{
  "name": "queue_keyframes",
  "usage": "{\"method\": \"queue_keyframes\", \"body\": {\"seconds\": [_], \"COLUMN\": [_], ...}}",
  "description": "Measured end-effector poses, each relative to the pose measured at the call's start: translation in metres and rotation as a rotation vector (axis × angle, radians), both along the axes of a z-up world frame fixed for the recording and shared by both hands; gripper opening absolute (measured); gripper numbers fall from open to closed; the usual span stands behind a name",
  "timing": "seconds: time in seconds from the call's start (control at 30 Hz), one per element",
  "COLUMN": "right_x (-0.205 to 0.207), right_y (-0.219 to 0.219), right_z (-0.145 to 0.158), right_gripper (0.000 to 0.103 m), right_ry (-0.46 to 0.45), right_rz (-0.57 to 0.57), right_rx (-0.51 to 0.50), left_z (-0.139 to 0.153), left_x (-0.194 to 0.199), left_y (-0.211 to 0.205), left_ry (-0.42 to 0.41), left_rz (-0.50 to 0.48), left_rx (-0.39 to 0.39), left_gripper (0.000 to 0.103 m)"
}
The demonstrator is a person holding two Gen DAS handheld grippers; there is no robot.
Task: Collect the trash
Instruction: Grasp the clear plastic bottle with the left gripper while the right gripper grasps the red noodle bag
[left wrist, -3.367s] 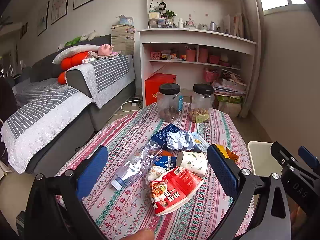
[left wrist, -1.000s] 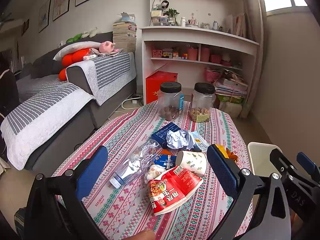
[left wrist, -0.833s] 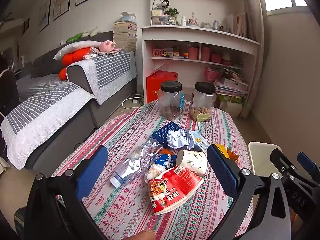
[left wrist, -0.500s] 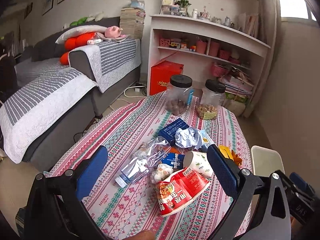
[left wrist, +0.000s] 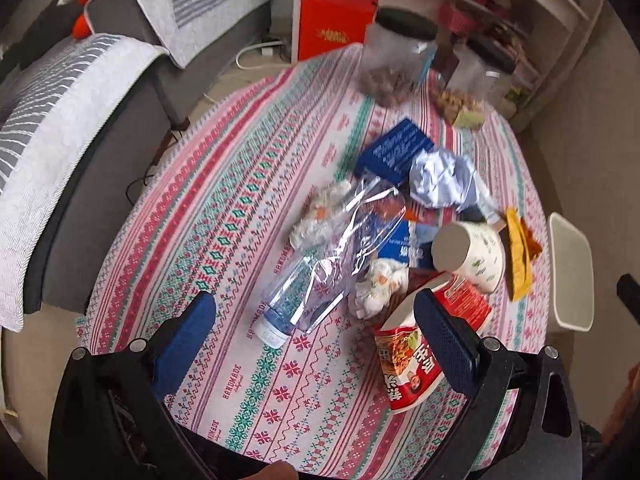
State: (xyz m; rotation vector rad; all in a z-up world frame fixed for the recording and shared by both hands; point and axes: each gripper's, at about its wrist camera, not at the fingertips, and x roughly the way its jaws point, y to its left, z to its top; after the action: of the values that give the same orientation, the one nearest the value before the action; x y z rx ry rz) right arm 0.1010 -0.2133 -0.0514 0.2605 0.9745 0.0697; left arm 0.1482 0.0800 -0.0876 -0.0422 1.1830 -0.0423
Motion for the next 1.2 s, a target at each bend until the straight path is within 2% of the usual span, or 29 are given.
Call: {"method": "queue_keyframes", "body": {"seconds": [0.1, 0.17, 0.27, 0.37, 0.47, 0.53, 0.6, 0.67, 0.77, 0.87, 1.0, 1.2], "right_x": [0.014, 0.022, 0.027, 0.029, 0.031, 0.032, 0.032, 0.033, 0.036, 0.037, 0.037, 0.053], "right_y": [-0.024, -0.033, -0.036, -0.018, 0.008, 0.023, 0.03, 0.03, 0.027, 0.034, 0.05, 0.073], "right_z": [-0.028, -0.034, -0.033, -0.039, -0.049, -0.055, -0.06, -0.062, -0.068, -0.083, -0.097, -0.123], "right_gripper": [0.096, 0.096, 0.096, 0.096, 0.096, 0.096, 0.096, 0.096, 0.096, 0.096, 0.096, 0.094], "right_ry": [0.104, 0.142, 0.136, 0.165, 0.182, 0.194, 0.21, 0.215, 0.255, 0.289, 0.29, 0.303], "right_rz": [-0.087, -0.097, -0.107, 0.003, 0.117, 0.185, 0.224, 0.228, 0.245, 0.286, 0.353, 0.382], "right_rx": [0.047, 0.107, 0.049, 0.049, -0.018, -0.044, -0.066, -0.081, -0.044, -0.015, 0.039, 0.116], "left_z": [-0.023, -0.033, -0.05, -0.068, -0.084, -0.093, -0.099, -0.099, -0.088, -0.066, -0.047, -0.041], "left_x": [0.016, 0.029, 0.053, 0.074, 0.087, 0.09, 0.088, 0.083, 0.069, 0.048, 0.021, -0.004], "left_y": [-0.019, -0.027, -0.037, -0.038, -0.033, -0.031, -0.029, -0.026, -0.019, -0.003, 0.016, 0.022], "left_ry": [0.054, 0.086, 0.14, 0.202, 0.253, 0.271, 0.286, 0.272, 0.23, 0.175, 0.121, 0.077], "left_rz": [-0.063, -0.102, -0.152, -0.182, -0.192, -0.211, -0.227, -0.231, -0.23, -0.208, -0.186, -0.153], "left_rx": [0.08, 0.111, 0.164, 0.187, 0.175, 0.166, 0.152, 0.164, 0.157, 0.106, 0.048, -0.038], "left_gripper": [0.096, 0.096, 0.096, 0.096, 0.096, 0.09, 0.062, 0.054, 0.053, 0.052, 0.052, 0.052]}}
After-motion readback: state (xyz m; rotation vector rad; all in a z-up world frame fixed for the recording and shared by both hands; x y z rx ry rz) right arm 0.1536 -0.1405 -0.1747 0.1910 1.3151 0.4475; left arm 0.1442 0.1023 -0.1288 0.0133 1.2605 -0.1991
